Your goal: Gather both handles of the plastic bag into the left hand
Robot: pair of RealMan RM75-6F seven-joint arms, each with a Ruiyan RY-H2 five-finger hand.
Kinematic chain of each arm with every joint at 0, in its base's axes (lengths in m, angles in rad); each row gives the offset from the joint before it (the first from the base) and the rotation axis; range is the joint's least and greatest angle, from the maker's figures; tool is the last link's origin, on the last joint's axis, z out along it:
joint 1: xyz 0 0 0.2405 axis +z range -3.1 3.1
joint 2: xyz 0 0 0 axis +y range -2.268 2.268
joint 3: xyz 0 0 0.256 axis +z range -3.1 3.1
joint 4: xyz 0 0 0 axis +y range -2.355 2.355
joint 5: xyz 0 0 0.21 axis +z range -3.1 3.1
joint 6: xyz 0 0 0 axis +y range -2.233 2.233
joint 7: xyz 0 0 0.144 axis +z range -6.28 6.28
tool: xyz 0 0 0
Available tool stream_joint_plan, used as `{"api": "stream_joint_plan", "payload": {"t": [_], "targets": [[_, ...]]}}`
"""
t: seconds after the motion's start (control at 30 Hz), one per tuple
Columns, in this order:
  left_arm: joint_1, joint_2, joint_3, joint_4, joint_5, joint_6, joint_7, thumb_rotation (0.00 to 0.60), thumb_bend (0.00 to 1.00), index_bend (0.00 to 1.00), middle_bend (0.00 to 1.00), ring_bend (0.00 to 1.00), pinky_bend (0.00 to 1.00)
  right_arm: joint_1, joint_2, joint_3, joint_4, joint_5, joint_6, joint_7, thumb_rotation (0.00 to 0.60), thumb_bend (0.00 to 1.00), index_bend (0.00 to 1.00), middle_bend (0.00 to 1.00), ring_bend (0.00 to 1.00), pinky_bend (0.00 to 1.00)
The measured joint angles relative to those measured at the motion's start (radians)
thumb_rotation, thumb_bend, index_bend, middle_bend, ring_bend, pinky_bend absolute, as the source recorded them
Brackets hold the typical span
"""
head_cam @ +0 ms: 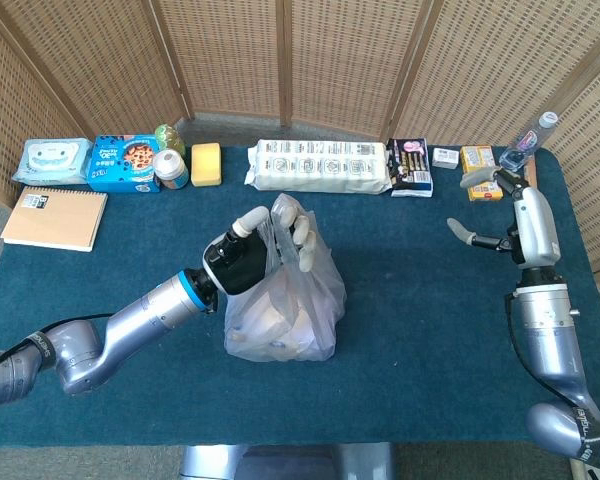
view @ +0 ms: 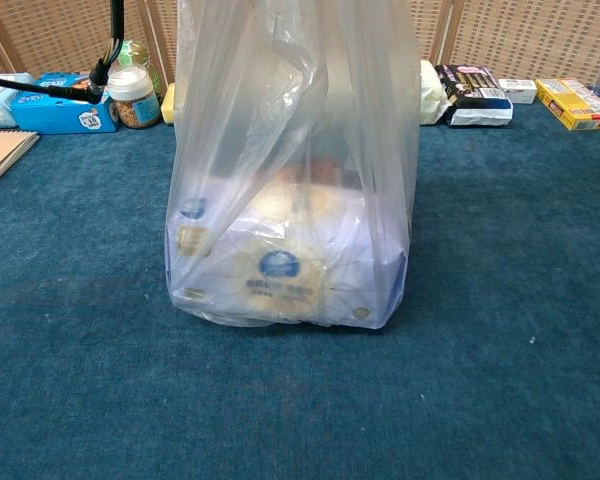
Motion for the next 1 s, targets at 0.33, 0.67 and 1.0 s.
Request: {"api": "stream_joint_plan", "payload": {"t": [0.33,0.67,1.0], "targets": [[0.003,0.017,-0.045,-0.019,0.008,-0.009,0.002,0.519,0.4,0.7,0.73,0.61,0.62,-0.011,-0.02,-0.101,0.033,-0.071,-0.005,-0.146,0.6,0.24,0.51,0.47,0.45,0.35],[-0.014,0.054,-0.106,-0.042,-0.005,-0.026,0.005,0.597,0.42,0.74,0.78,0.66,0.65,-0.039,-0.033,-0.146,0.043,-0.11,0.001,-0.17,0.6,0.24,0.52,0.47,0.45,0.35],[-0.033,0.117,-0.204,-0.078,-0.059,-0.055,0.02,0.595,0.42,0.74,0.78,0.66,0.65,-0.058,-0.031,-0.158,0.049,-0.129,0.004,-0.152,0.6,0.24,0.52,0.47,0.45,0.35]]}}
